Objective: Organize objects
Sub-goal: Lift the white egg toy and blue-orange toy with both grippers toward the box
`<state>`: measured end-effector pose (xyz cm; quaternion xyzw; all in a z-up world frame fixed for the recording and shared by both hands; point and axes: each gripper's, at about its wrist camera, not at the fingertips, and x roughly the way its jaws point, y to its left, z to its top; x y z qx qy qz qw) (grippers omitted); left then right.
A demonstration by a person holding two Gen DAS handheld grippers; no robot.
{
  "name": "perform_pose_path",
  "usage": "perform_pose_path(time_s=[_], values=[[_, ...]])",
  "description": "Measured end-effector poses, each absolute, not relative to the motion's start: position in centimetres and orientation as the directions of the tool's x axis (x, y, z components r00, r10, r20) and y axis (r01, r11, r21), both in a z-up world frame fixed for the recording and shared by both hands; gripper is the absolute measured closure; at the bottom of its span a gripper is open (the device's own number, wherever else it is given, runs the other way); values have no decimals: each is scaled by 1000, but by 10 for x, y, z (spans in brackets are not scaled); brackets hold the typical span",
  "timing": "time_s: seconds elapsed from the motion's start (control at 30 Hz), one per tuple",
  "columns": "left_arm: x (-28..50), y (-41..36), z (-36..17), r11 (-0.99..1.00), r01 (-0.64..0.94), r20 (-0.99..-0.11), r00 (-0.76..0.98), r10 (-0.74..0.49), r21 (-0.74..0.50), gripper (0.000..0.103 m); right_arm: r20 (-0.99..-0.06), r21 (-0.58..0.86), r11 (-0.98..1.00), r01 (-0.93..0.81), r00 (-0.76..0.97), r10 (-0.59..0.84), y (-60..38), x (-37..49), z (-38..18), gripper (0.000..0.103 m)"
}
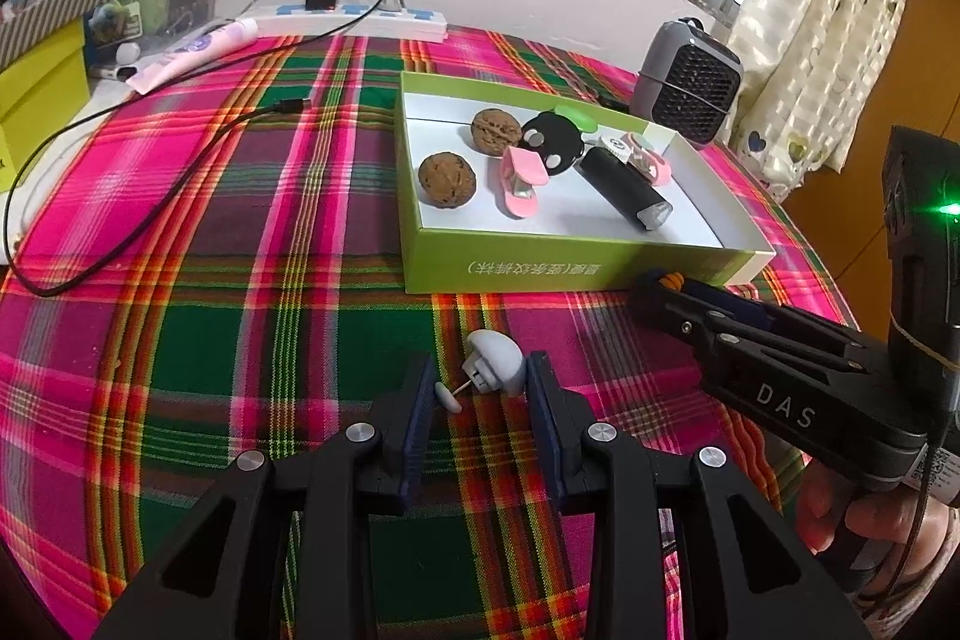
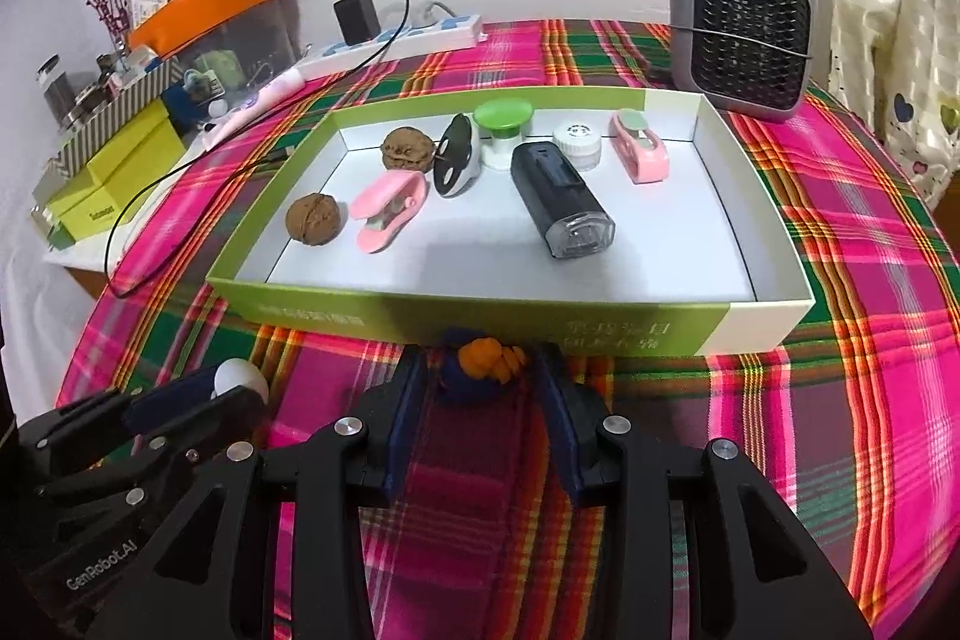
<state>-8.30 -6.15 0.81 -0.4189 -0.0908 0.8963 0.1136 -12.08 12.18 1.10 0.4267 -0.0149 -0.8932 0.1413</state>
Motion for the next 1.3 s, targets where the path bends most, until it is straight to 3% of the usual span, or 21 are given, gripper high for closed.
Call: perform_pose_path(time_s=[0.23,1.3], values=[[-83,-60,8,-959,-130,-732,-623,277,-252,74,-755,152,-958,243,-597,-271,124,-120,11,74],[-80,-26,12,-970,-184,-750,-615,242,-162,74,-762,108,-935,337,-576,-295,146,-95,14,74]])
